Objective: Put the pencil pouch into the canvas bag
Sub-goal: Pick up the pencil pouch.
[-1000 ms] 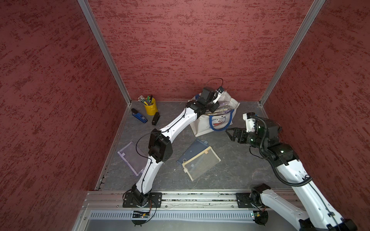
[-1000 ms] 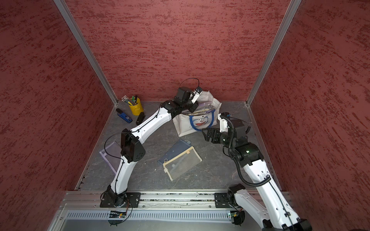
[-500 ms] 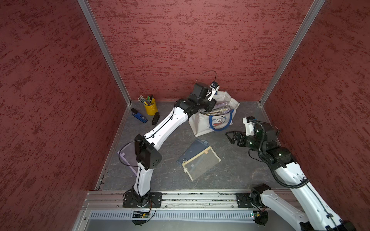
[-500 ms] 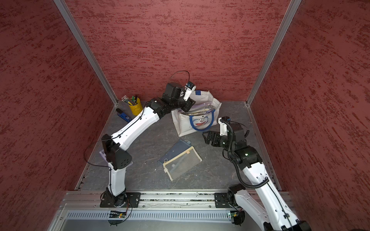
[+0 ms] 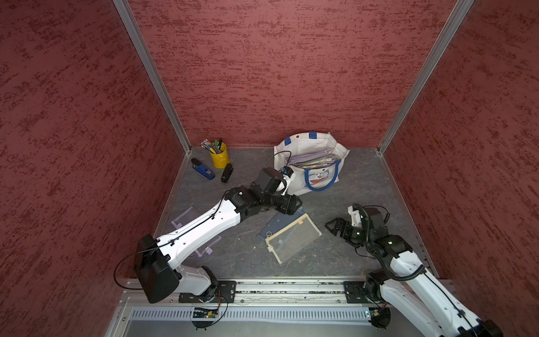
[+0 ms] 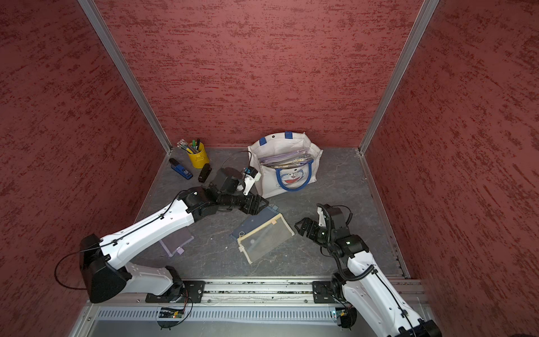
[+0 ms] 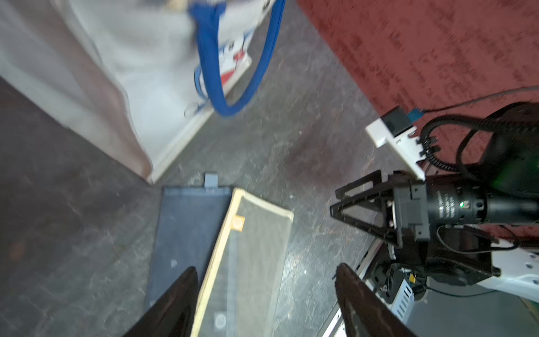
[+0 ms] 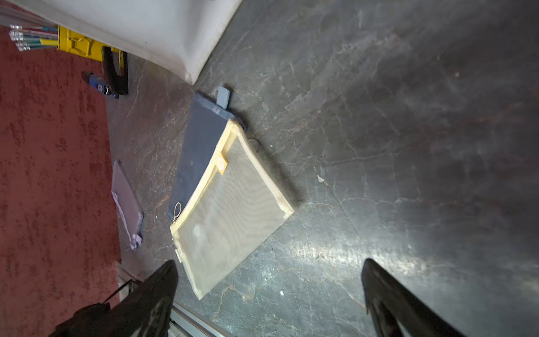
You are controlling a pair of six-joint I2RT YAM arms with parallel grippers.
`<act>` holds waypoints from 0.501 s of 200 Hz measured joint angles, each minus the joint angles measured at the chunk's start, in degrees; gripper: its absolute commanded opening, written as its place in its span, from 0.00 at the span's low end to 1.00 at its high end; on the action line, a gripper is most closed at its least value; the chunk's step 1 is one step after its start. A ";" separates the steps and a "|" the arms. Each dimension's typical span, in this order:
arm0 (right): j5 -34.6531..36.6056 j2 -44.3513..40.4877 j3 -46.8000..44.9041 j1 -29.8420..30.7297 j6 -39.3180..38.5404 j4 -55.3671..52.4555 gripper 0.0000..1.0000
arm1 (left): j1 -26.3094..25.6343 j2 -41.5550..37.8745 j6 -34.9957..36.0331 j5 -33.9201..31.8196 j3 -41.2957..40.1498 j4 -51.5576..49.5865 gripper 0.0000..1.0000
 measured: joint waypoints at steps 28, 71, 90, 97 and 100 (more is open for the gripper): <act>0.94 -6.25 -3.48 0.66 5.75 0.39 0.99 | 0.26 -1.60 -4.79 3.87 -6.86 0.13 0.81; 3.72 -13.68 -4.09 2.64 13.27 0.61 0.99 | 4.48 -1.46 -9.90 11.91 -14.10 3.96 0.85; 4.55 -14.75 -5.11 4.31 15.52 1.14 0.99 | 7.34 -0.26 -10.93 14.62 -15.50 5.70 0.86; 4.90 -14.60 -5.79 5.07 16.33 1.53 0.99 | 7.96 0.11 -10.93 15.06 -15.80 6.25 0.86; 5.01 -14.49 -6.05 5.35 16.50 1.75 0.99 | 8.11 0.26 -10.93 15.21 -15.87 6.40 0.86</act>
